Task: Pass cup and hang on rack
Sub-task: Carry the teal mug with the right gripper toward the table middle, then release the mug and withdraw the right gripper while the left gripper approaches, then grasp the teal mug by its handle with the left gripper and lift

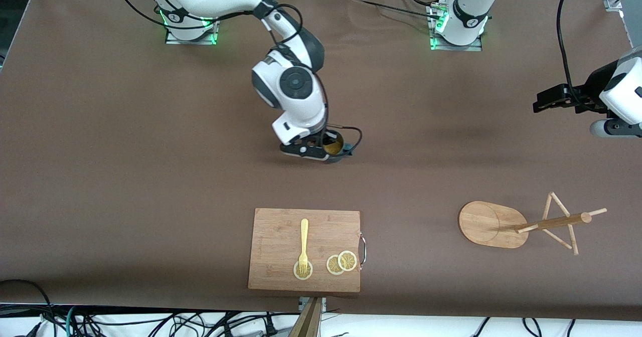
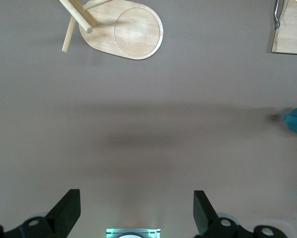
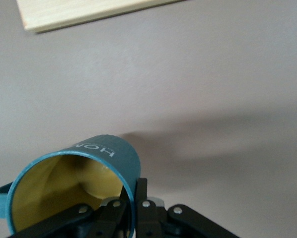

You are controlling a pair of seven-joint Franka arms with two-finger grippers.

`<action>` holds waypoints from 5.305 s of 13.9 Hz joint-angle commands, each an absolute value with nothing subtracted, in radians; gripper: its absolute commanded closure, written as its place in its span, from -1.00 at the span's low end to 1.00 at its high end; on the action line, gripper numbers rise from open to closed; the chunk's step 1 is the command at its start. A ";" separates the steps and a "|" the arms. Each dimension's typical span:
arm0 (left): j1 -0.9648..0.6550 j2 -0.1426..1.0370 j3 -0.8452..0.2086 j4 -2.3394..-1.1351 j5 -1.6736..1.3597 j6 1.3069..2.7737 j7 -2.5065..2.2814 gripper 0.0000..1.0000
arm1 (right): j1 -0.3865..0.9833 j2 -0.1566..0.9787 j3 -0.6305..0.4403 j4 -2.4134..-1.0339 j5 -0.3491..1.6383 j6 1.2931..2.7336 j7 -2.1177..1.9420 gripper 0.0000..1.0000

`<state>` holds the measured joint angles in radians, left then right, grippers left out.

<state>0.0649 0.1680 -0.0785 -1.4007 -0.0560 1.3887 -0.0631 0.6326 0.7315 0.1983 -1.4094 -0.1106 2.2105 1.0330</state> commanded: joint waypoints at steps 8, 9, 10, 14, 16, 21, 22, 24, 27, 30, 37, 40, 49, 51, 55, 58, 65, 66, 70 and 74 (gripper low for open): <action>0.054 0.184 -0.075 -1.367 -0.075 1.381 -0.072 -1.00 | 0.741 0.822 0.126 -1.355 -0.219 2.232 1.113 0.02; 0.054 0.184 -0.075 -1.367 -0.075 1.381 -0.072 -1.00 | 0.742 0.819 0.126 -1.356 -0.225 2.232 1.136 -0.99; 0.054 0.184 -0.074 -1.367 -0.075 1.381 -0.072 -1.00 | 0.744 0.818 0.124 -1.355 -0.225 2.232 1.138 -1.00; 0.052 0.184 -0.075 -1.367 -0.075 1.382 -0.074 -1.00 | 0.732 0.747 0.124 -1.353 -0.212 2.218 1.115 -1.00; 0.052 0.184 -0.075 -1.367 -0.075 1.382 -0.074 -1.00 | 0.719 0.688 0.126 -1.356 -0.210 2.148 1.105 -1.00; 0.063 0.210 -0.074 -1.365 -0.107 1.381 -0.063 -1.00 | 0.638 0.520 0.124 -1.358 -0.128 1.878 0.881 -1.00; 0.064 0.212 -0.071 -1.365 -0.118 1.381 -0.061 -1.00 | 0.600 0.487 0.124 -1.358 -0.109 1.815 0.797 -1.00; 0.063 0.213 -0.071 -1.367 -0.118 1.381 -0.061 -1.00 | 0.514 0.436 0.123 -1.358 -0.089 1.700 0.634 -1.00; 0.035 0.271 -0.077 -1.368 -0.117 1.378 -0.048 -1.00 | 0.370 0.376 0.101 -1.358 -0.054 1.544 0.343 -1.00; -0.009 0.331 -0.078 -1.370 -0.136 1.388 0.119 -1.00 | 0.319 0.325 -0.033 -1.362 -0.029 1.451 0.088 -1.00; -0.120 0.426 -0.092 -1.410 -0.289 1.526 0.597 -1.00 | 0.318 0.215 -0.357 -1.478 0.011 1.478 -0.240 -1.00; -0.120 0.430 -0.110 -1.508 -0.369 1.662 0.878 -1.00 | 0.319 0.123 -0.391 -1.638 0.020 1.633 -0.342 -1.00; -0.106 0.452 -0.109 -1.906 -0.995 2.083 1.815 -1.00 | 0.122 0.083 -0.162 -1.649 -0.002 1.608 -0.281 -1.00; -0.113 0.492 -0.109 -1.974 -1.198 2.118 2.024 -1.00 | 0.023 0.058 -0.059 -1.649 -0.002 1.603 -0.247 -1.00; -0.129 0.593 -0.110 -2.031 -1.483 2.128 2.371 -1.00 | -0.034 0.015 -0.057 -1.652 0.000 1.586 -0.202 -1.00; -0.130 0.627 -0.117 -2.033 -1.565 2.126 2.490 -1.00 | -0.067 0.021 -0.061 -1.649 0.015 1.687 -0.201 -1.00; -0.173 0.713 -0.150 -2.008 -1.733 2.129 2.648 -1.00 | -0.063 0.026 -0.057 -1.621 0.015 1.595 -0.206 -1.00; -0.178 0.716 -0.155 -2.008 -1.738 2.129 2.648 -1.00 | -0.060 0.026 -0.049 -1.620 0.015 1.588 -0.204 -1.00; -0.193 0.716 -0.186 -2.022 -1.811 2.129 2.712 -1.00 | -0.060 0.026 -0.034 -1.618 0.017 1.582 -0.198 -1.00; -0.202 0.719 -0.199 -2.026 -1.839 2.157 2.737 -1.00 | -0.060 0.026 -0.032 -1.618 0.018 1.580 -0.199 -1.00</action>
<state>-0.1971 0.7164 -0.1964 -2.0241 -1.8049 2.1413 2.6895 -0.0487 0.0357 -0.0422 -1.6240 0.0059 1.5971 -0.2048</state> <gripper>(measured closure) 0.000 0.000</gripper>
